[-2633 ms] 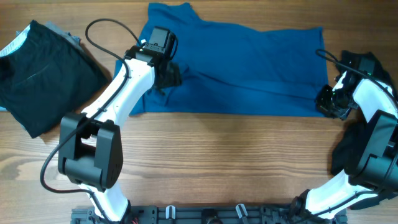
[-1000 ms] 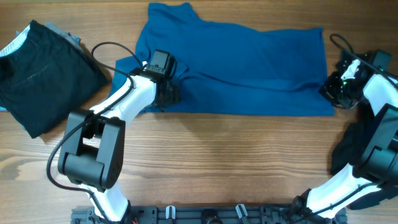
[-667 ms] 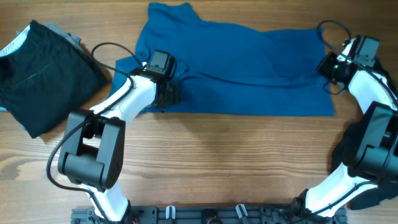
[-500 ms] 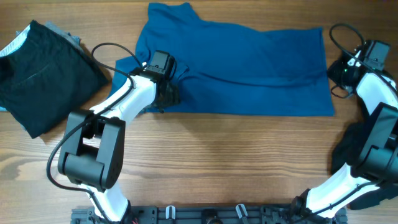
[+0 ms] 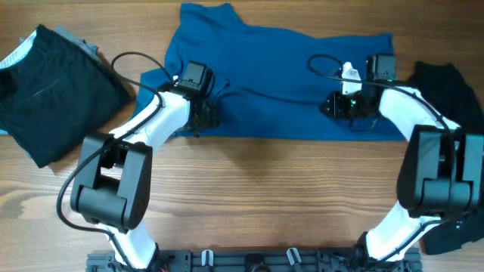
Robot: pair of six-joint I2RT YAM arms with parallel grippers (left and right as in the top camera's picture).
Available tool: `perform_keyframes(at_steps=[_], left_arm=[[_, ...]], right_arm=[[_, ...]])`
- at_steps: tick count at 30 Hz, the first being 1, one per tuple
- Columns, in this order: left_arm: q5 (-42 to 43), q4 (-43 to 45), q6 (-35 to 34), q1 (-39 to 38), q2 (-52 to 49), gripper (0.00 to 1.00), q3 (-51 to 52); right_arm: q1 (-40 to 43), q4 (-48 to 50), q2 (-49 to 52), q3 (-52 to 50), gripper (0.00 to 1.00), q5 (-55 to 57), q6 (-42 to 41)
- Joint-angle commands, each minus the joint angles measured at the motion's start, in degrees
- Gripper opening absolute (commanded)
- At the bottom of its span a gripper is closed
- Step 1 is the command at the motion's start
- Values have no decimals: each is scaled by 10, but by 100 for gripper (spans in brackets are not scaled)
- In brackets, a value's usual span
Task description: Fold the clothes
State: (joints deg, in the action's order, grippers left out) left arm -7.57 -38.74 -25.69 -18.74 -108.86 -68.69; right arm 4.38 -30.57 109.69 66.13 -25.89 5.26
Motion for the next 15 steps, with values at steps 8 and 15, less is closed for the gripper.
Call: perform_keyframes(at_steps=[8,15], left_arm=[[1,-3,-5,0,8,92,4],[-56,-11,0,8,53,91,-21]], right_arm=[[2,159,4,18,44,319,-103],[17,-5,-64,18,47,321,-146]])
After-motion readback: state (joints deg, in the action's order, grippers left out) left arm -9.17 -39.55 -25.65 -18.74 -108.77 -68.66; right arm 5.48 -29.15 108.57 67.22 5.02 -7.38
